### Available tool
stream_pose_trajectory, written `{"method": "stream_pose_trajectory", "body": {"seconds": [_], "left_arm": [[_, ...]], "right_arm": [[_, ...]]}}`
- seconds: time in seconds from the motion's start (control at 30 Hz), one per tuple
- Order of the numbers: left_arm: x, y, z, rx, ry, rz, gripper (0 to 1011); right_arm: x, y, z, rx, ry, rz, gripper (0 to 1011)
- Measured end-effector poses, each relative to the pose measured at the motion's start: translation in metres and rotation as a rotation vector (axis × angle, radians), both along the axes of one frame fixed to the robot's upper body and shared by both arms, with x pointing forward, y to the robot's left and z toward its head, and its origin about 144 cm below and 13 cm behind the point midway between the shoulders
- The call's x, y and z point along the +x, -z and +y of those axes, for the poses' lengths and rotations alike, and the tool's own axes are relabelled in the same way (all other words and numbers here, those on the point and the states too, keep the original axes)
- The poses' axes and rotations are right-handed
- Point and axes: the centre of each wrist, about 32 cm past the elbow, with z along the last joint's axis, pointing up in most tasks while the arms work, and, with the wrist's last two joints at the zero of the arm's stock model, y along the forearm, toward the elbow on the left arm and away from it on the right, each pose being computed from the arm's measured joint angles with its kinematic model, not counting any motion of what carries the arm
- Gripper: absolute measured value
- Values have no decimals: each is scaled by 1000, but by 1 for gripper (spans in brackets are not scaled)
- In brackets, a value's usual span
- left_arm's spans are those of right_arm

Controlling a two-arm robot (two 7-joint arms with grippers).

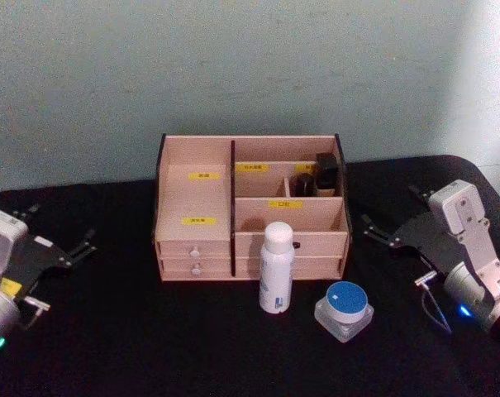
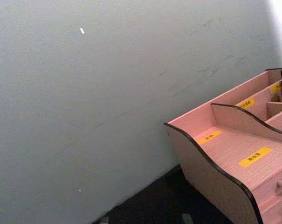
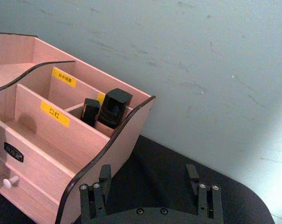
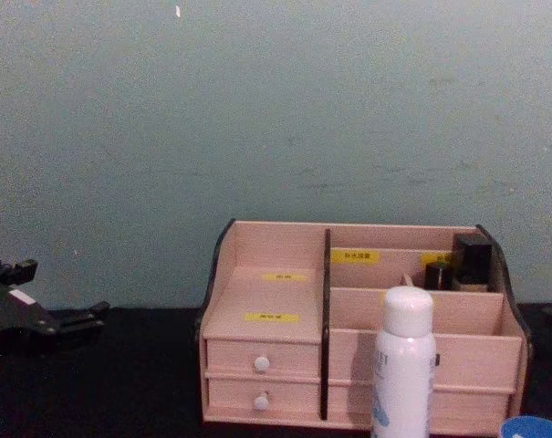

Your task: Pick up the facial cleanser and watermelon frost from the table and place them into the tiered storage box.

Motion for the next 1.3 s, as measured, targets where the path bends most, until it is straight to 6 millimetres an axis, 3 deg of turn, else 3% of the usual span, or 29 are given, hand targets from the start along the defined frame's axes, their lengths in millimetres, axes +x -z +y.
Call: {"method": "stream_pose_trajectory", "body": {"seconds": [1.3], "left_arm": [[0,0,0,0,0,0,1001]], "right_arm": [[-5,-3,-7,28,-11,-39,1000]]}}
